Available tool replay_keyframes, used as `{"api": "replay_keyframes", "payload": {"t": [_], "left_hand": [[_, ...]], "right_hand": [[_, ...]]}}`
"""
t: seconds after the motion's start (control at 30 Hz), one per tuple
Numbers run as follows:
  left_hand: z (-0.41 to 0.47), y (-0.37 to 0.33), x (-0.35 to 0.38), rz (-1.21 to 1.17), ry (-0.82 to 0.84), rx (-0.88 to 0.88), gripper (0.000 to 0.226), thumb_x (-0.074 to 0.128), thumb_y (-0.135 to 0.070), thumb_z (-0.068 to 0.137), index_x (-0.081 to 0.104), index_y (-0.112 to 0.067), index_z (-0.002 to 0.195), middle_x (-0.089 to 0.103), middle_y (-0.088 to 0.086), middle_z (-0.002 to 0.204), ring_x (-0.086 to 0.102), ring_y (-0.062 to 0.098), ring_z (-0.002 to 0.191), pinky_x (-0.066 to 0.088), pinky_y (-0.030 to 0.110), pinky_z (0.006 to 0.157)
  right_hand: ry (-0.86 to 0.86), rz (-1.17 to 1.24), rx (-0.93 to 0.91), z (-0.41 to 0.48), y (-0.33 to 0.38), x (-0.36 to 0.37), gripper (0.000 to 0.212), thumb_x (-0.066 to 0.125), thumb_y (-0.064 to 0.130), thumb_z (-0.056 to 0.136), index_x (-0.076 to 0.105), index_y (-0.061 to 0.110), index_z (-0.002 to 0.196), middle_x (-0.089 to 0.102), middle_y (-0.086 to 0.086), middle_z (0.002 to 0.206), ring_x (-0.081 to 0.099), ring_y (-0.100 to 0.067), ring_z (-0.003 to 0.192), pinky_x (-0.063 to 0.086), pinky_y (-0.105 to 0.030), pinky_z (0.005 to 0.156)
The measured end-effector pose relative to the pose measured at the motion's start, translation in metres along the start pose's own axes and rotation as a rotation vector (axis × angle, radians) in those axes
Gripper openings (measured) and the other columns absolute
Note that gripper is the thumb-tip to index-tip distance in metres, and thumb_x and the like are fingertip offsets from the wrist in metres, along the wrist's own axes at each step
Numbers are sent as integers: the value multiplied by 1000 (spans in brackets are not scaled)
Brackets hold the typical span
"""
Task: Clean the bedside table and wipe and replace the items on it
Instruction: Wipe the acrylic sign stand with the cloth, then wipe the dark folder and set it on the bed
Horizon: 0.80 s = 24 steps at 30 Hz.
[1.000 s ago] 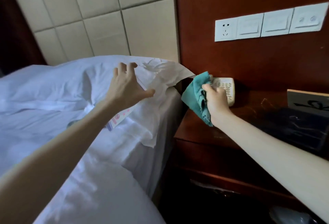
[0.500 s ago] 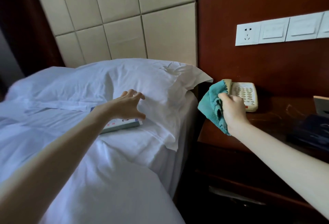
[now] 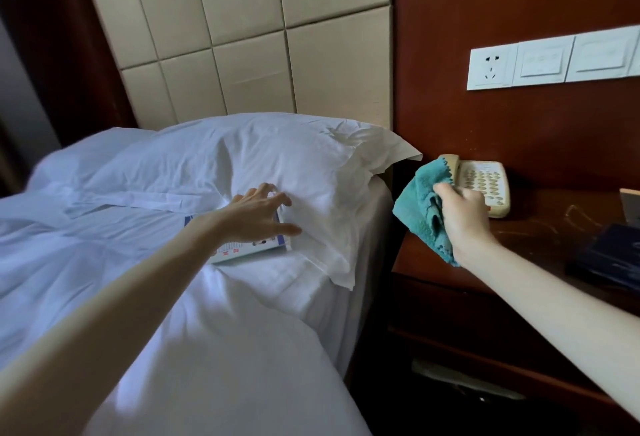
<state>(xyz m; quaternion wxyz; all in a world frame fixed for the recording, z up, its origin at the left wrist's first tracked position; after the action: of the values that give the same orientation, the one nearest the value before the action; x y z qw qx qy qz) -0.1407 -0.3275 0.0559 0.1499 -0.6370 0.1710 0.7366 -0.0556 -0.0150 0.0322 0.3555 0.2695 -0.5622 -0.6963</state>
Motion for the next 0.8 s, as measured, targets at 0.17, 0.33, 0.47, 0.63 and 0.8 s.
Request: {"api": "replay_keyframes", "payload": {"t": [0.17, 0.33, 0.47, 0.63, 0.8], "left_hand": [[-4, -7, -15, -18, -166, -31, 55, 45, -50, 93, 40, -21, 138, 24, 9, 154, 30, 27, 138, 27, 46, 109], [0, -43, -42, -105, -374, 29, 40, 51, -34, 93, 52, -14, 128, 46, 9, 138, 46, 28, 123, 38, 40, 97], [13, -105, -53, -249, -437, 142, 30, 52, -27, 92, 60, -12, 117, 60, 7, 118, 58, 27, 105, 47, 37, 85], [39, -196, -45, -380, -367, 241, 27, 49, -27, 88, 61, -13, 108, 66, 5, 108, 60, 25, 100, 50, 42, 85], [66, -284, -24, -456, -239, 266, 31, 48, -34, 87, 59, -20, 112, 66, 3, 108, 60, 25, 96, 51, 39, 84]], "right_hand": [[-15, 9, 22, -3, 0, -10, 36, 54, 31, 79, 60, -4, 81, 68, -24, 94, 64, -41, 94, 54, -55, 83], [-40, -8, 16, -1, 1, -35, 22, 55, 29, 82, 61, 10, 73, 70, -16, 92, 67, -35, 91, 56, -49, 83], [-77, -68, -8, 8, 1, -76, 29, 55, 33, 83, 66, 7, 79, 71, -14, 88, 68, -30, 85, 56, -42, 75], [-165, -124, -23, 26, -1, -154, 36, 53, 33, 83, 62, -1, 79, 69, -21, 87, 65, -34, 80, 46, -34, 66], [-291, -148, 10, 40, -3, -243, 38, 53, 34, 85, 61, -2, 91, 67, -21, 86, 63, -30, 74, 40, -31, 64]]}}
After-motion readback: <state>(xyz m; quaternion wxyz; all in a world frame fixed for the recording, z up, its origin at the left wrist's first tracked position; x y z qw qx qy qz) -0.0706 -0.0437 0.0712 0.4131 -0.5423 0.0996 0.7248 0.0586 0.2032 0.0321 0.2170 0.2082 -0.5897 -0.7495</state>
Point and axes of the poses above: each hand's wrist, its own z-axis towards the middle knuckle, its own x-axis out of the palm, y = z × x, the point moved 10 cm from there along z, towards the middle knuckle
